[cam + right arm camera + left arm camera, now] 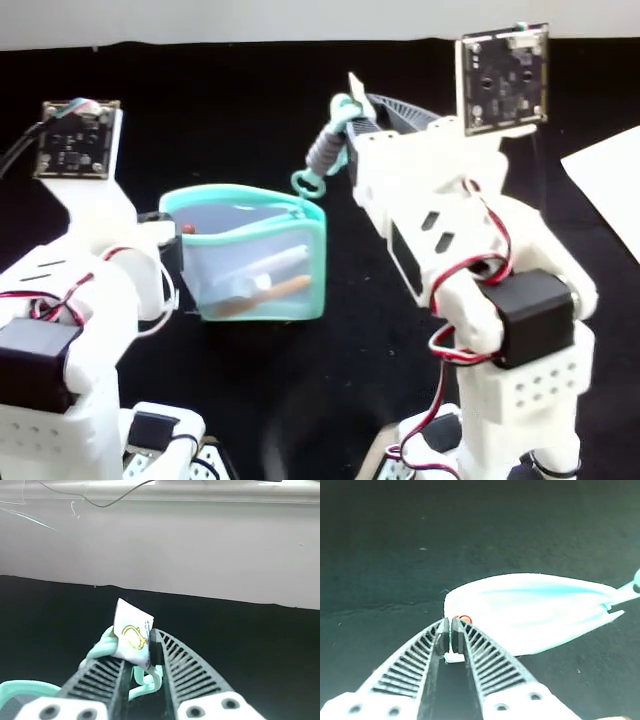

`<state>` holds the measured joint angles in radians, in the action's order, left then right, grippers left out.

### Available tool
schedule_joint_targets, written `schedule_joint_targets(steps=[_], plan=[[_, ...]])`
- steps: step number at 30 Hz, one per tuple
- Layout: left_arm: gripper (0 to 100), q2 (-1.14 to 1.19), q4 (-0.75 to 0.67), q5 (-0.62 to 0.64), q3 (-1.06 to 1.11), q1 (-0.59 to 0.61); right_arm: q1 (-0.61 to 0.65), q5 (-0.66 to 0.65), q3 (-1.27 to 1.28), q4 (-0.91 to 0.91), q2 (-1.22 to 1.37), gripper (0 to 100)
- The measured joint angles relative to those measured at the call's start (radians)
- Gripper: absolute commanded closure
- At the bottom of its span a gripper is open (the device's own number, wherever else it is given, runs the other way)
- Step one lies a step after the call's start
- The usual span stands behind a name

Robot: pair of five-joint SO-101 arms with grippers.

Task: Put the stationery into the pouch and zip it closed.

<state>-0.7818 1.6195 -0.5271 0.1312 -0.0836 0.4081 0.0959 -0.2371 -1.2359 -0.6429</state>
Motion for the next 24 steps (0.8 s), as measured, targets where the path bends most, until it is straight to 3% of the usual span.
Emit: schedule_joint_targets(steps=[9,13,24], plan=[[76,0.011,0.011,0.028,0.014,-0.061,0.0,0.002,-0.046,-0.123,-0.002,99.2],[76,0.018,0.023,0.101,-0.002,-0.064,-0.002,0.002,-0.054,-0.176,-0.005,99.2],[76,0.012,0.127,0.167,-0.324,-0.066,-0.002,0.002,-0.058,-0.186,-0.005,99.2]])
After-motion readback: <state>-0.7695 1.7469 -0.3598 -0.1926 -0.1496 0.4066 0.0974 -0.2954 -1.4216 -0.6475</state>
